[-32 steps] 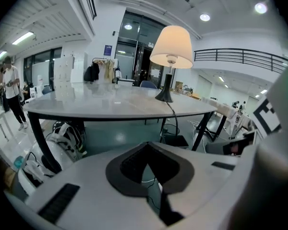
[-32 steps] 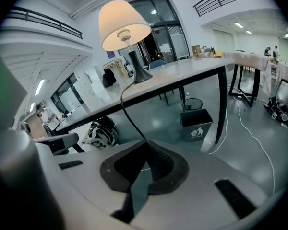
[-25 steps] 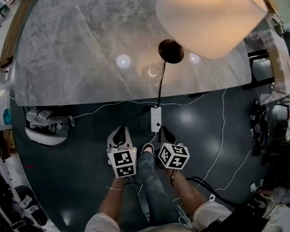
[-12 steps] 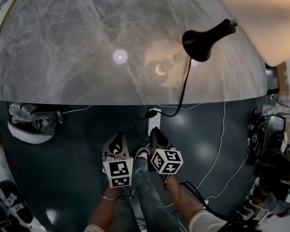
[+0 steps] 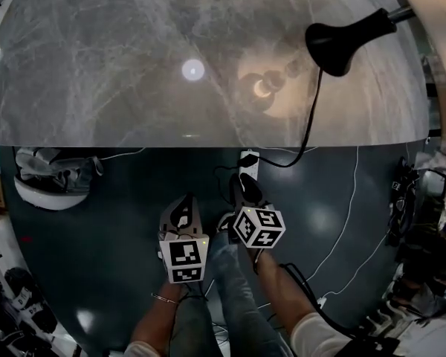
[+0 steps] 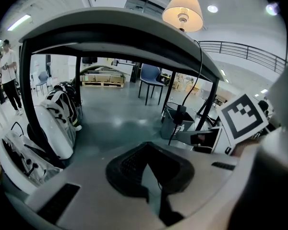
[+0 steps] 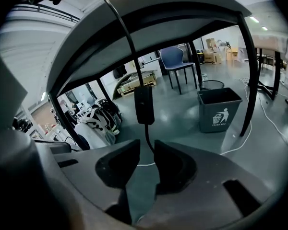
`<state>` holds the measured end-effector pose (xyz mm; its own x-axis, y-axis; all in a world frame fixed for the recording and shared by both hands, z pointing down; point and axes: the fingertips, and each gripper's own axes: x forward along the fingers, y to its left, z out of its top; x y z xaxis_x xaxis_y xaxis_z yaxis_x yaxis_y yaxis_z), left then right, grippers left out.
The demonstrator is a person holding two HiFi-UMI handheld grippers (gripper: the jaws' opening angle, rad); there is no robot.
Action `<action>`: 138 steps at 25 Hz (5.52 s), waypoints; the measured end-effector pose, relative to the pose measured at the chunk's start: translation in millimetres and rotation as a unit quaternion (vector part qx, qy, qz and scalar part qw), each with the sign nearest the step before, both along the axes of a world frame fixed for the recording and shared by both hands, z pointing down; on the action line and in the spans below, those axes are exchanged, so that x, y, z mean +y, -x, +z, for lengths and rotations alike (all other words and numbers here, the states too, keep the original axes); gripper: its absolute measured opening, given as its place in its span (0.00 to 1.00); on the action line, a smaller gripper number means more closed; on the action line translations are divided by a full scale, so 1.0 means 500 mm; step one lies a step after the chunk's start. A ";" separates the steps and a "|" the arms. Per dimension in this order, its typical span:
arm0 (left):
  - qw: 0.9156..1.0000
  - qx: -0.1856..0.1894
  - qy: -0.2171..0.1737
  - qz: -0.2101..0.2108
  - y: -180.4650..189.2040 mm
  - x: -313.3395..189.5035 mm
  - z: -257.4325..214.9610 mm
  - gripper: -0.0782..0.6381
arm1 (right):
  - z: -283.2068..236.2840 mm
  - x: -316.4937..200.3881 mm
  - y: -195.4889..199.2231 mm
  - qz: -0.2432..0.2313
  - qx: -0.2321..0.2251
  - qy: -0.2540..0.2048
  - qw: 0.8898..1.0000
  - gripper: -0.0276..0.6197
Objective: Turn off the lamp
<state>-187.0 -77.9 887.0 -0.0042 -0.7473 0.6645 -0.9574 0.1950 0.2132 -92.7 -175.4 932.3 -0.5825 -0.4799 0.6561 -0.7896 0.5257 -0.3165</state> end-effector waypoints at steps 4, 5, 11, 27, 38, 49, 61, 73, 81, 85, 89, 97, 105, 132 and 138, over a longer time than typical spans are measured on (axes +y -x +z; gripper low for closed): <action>1.000 0.000 0.002 0.008 0.006 0.006 0.004 0.12 | 0.011 -0.010 0.012 0.007 0.000 0.000 1.000 0.16; 1.000 0.001 0.002 0.010 0.007 0.007 0.003 0.12 | 0.014 -0.012 0.014 0.009 0.000 0.002 1.000 0.16; 1.000 0.002 0.001 0.020 0.007 0.011 0.001 0.12 | 0.019 -0.033 0.025 0.010 -0.003 -0.007 1.000 0.16; 0.998 -0.010 0.004 0.055 -0.007 0.012 -0.042 0.12 | -0.025 0.014 0.008 0.006 -0.006 0.002 1.000 0.07; 0.994 -0.001 -0.015 0.104 -0.098 -0.037 -0.160 0.12 | -0.179 0.074 -0.077 0.006 -0.031 -0.011 0.999 0.07; 0.992 0.020 -0.010 0.128 -0.184 -0.053 -0.334 0.12 | -0.379 0.099 -0.141 0.032 -0.056 -0.017 0.998 0.07; 0.989 -0.029 -0.038 0.141 -0.200 -0.063 -0.607 0.12 | -0.629 0.108 -0.182 0.014 -0.064 -0.044 0.997 0.07; 0.988 -0.034 -0.054 0.142 -0.214 -0.064 -0.682 0.12 | -0.686 0.105 -0.195 0.010 -0.053 -0.044 0.998 0.07; 0.985 0.026 -0.057 0.159 -0.247 -0.083 -0.672 0.12 | -0.683 0.107 -0.192 0.013 -0.053 -0.040 0.998 0.07; 0.983 0.044 -0.055 0.170 -0.255 -0.101 -0.668 0.18 | -0.682 0.102 -0.190 0.016 -0.051 -0.040 0.998 0.07; 0.979 0.056 -0.060 0.189 -0.270 -0.127 -0.672 0.29 | -0.681 0.099 -0.193 0.016 -0.048 -0.041 0.998 0.07; 0.964 0.094 -0.072 0.238 -0.322 -0.180 -0.689 0.38 | -0.679 0.102 -0.199 -0.004 -0.039 -0.045 0.998 0.07; 0.961 0.094 -0.057 0.252 -0.332 -0.212 -0.662 0.38 | -0.672 0.093 -0.209 -0.012 -0.036 -0.050 0.998 0.07; 0.952 0.120 -0.037 0.278 -0.369 -0.249 -0.648 0.32 | -0.663 0.074 -0.226 -0.017 -0.048 -0.041 0.998 0.07; 0.950 0.142 -0.037 0.276 -0.366 -0.247 -0.648 0.30 | -0.659 0.076 -0.225 -0.022 -0.052 -0.041 0.998 0.07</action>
<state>-4.0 -201.2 563.0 0.5730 -0.6281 0.5264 -0.8114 -0.3449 0.4718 19.8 -137.2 602.7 -0.6662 -0.5021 0.5515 -0.7311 0.5856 -0.3500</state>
